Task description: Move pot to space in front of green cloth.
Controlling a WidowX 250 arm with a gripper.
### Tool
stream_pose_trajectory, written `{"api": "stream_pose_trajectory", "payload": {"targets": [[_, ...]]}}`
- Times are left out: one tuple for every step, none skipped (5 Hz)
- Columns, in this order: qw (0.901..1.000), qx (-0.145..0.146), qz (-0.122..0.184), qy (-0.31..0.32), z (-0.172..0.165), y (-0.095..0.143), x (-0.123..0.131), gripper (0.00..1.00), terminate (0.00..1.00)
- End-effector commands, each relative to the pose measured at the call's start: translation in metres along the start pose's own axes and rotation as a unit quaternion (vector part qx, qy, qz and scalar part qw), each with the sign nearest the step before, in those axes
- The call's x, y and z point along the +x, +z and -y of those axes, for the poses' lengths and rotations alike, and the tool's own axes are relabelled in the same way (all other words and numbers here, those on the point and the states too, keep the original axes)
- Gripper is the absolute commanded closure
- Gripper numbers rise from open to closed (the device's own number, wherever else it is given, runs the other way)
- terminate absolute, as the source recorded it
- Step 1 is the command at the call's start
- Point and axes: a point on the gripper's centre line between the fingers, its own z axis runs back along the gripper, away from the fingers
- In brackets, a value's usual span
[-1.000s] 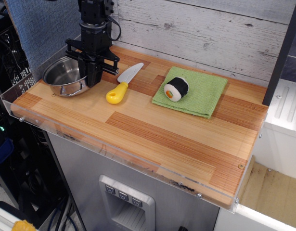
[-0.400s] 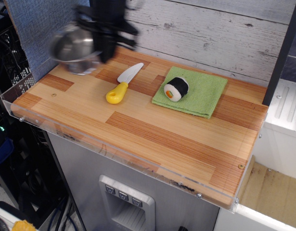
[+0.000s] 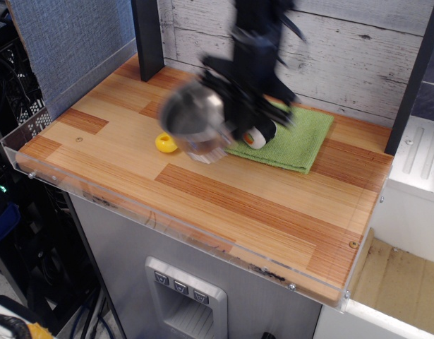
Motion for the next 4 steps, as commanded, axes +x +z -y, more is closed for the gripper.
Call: {"api": "stream_pose_trajectory", "payload": {"targets": [[0.9999, -0.010, 0.001, -0.002, 0.082, -0.009, -0.007, 1.00, 0.00], [0.9998, -0.016, -0.008, -0.002, 0.090, -0.014, -0.013, 1.00, 0.00], [0.9995, -0.018, -0.020, 0.014, 0.086, -0.020, -0.018, 1.00, 0.00], [0.9991, -0.008, -0.018, 0.036, 0.073, -0.020, -0.021, 1.00, 0.00]]}}
